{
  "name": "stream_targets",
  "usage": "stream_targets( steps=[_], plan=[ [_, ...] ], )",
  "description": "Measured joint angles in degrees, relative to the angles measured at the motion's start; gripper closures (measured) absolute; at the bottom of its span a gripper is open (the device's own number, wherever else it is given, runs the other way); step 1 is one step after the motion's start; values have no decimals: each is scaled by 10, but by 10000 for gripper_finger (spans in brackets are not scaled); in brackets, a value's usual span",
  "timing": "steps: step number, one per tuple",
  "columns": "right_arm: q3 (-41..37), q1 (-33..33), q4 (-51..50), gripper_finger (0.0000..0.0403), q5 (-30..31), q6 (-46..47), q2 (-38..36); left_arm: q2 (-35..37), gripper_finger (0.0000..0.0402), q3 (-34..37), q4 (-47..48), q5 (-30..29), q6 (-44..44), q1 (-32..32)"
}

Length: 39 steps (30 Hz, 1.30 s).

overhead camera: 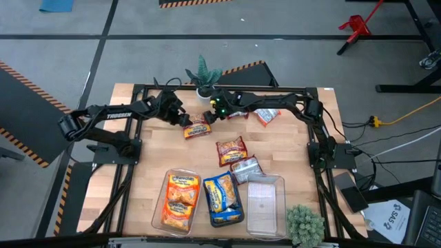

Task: Sort Maruchan noodles
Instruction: Put the red noodle pack into the right transparent bin

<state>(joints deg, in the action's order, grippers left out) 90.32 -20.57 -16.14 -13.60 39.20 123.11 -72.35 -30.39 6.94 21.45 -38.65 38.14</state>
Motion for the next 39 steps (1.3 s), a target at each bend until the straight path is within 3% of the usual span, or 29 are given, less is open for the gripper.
stream_targets(
  steps=[6, 12, 16, 21, 24, 28, 31, 33, 39],
  plan=[
    [0, 11, -4, 118, 29, 0, 0, -28, 176, 14, -30, -1, 0, -8],
    [0, 11, -22, 118, -16, 9, -3, -69, 176, 50, -136, 14, -36, -20],
    [0, 11, -26, 118, 9, 11, -10, -78, 176, 54, -161, 13, -51, -31],
    [-1, 11, -59, 118, 21, 8, -10, -49, 176, 51, -151, 76, -100, -34],
    [-1, 14, -54, 118, 20, 8, -10, -5, 176, 39, -146, 85, -117, -33],
    [-1, 20, -44, 118, 24, 8, -10, 52, 176, 15, -60, 51, -106, -34],
    [-1, 23, -44, 118, 26, -3, -10, 82, 177, 9, 55, -75, -57, -38],
    [-1, 24, -44, 118, 25, -5, -10, 85, 178, 16, 76, -129, -31, -38],
    [-1, 24, -44, 118, 25, -6, -9, 51, 178, 20, 49, -95, 8, -26]
  ],
)
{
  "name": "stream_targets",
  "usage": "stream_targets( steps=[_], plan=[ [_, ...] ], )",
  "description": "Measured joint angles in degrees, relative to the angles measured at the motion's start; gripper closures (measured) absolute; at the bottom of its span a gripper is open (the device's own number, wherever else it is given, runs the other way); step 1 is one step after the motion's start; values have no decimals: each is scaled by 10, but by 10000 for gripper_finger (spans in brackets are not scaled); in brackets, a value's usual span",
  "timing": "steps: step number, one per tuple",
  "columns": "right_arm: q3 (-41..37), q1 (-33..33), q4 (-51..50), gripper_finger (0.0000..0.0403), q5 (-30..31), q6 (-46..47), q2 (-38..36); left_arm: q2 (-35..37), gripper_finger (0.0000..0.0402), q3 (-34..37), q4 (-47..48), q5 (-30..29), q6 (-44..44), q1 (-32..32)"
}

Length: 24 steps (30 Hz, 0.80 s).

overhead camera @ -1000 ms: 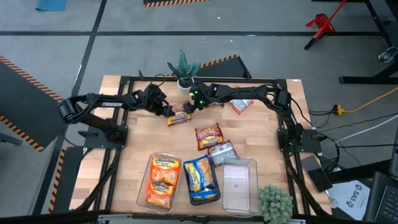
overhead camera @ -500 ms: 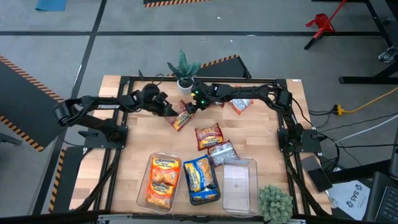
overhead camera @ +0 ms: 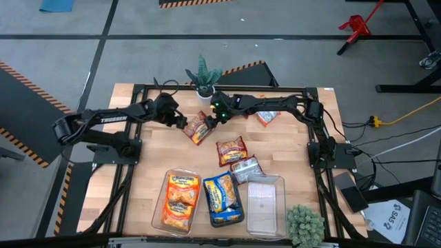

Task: Sort Maruchan noodles
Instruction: Put the red noodle pack into the right transparent bin

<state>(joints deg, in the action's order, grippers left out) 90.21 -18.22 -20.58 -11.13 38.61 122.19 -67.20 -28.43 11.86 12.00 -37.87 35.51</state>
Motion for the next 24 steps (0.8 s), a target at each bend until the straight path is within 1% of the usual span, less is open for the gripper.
stream_targets(
  steps=[4, 10, 15, 18, 21, 24],
  plan=[
    [0, 3, 0, 118, -3, 0, 0, -46, 173, 0, -8, 26, 15, 2],
    [0, 11, -1, 118, -7, -5, 0, -130, 170, 0, -66, 60, 19, -1],
    [0, 21, -1, 118, -10, -12, 0, -172, 171, 0, -132, 125, 4, 0],
    [0, 26, -1, 118, -15, -14, 0, -188, 180, 0, -165, 169, -16, -3],
    [0, 29, -1, 118, -13, -16, 0, -198, 194, 0, -200, 171, -28, -11],
    [0, 29, 0, 118, 0, -16, 0, -208, 212, 0, -207, 165, -41, -24]
  ],
)
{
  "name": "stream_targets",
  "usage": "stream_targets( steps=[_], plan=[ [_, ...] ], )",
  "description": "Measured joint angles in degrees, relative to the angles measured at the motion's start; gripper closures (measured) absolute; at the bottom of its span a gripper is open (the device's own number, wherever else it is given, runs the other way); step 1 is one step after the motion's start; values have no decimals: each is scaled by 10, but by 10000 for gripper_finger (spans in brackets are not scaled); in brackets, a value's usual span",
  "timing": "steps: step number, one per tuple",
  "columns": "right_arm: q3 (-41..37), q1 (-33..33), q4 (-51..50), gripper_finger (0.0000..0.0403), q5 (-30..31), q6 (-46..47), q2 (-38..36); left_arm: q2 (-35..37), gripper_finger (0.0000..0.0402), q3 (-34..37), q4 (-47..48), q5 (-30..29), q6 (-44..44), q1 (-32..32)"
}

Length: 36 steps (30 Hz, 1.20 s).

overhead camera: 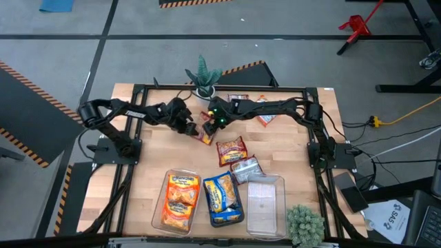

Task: Sort Maruchan noodles
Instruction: Put the red noodle pack into the right transparent bin

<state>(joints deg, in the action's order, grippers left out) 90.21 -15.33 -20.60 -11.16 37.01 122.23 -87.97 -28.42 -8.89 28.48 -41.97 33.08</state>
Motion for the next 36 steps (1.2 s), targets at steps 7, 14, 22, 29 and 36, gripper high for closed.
stream_targets(
  steps=[7, 14, 22, 29, 36],
  plan=[
    [0, -1, 6, 118, -3, 0, 0, -1, 279, 0, 0, -40, -12, -22],
    [0, -2, 10, 118, -40, 0, -18, -1, 355, 0, -17, -33, -15, -25],
    [0, -14, 2, 118, -34, -10, -90, -1, 390, 0, -24, -7, -27, -25],
    [1, -17, -15, 118, -23, -30, -169, 6, 396, 0, -33, 13, -48, -28],
    [1, -16, -63, 118, 32, -60, -246, 35, 396, 0, -58, 10, -79, -33]
  ],
)
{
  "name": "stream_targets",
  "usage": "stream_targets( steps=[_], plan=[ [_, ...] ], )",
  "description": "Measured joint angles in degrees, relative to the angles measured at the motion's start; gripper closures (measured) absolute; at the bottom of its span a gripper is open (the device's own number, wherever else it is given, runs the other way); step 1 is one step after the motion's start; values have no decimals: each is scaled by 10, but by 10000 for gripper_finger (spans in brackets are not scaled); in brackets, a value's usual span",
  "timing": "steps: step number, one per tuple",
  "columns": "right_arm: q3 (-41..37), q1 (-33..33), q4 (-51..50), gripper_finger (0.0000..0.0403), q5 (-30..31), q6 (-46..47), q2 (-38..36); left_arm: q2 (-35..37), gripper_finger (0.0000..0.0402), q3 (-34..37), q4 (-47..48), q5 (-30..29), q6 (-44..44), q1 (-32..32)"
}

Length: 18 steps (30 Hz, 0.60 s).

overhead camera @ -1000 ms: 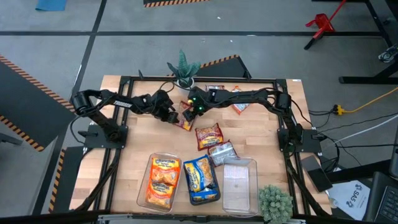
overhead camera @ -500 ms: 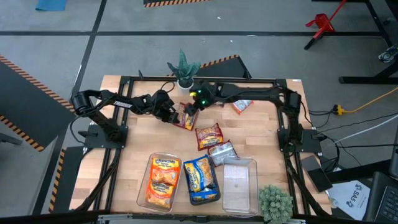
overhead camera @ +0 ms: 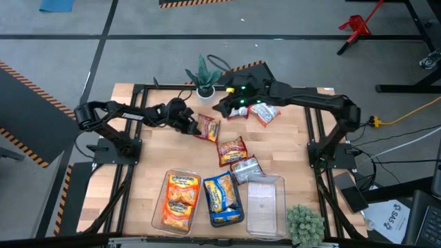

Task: Sort Maruchan noodles
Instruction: Put the red noodle pack into the right transparent bin

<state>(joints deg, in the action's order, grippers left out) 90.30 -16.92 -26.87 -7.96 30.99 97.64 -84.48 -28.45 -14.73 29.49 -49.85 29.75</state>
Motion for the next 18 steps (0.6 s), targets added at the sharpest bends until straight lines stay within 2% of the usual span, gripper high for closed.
stream_targets(
  steps=[9, 18],
  plan=[
    [0, 0, -59, 118, 53, -30, -78, 39, 397, 0, -1, -20, -28, -18],
    [0, 0, -82, 118, 89, -49, -99, 55, 397, 0, -1, -39, -41, -28]
  ],
)
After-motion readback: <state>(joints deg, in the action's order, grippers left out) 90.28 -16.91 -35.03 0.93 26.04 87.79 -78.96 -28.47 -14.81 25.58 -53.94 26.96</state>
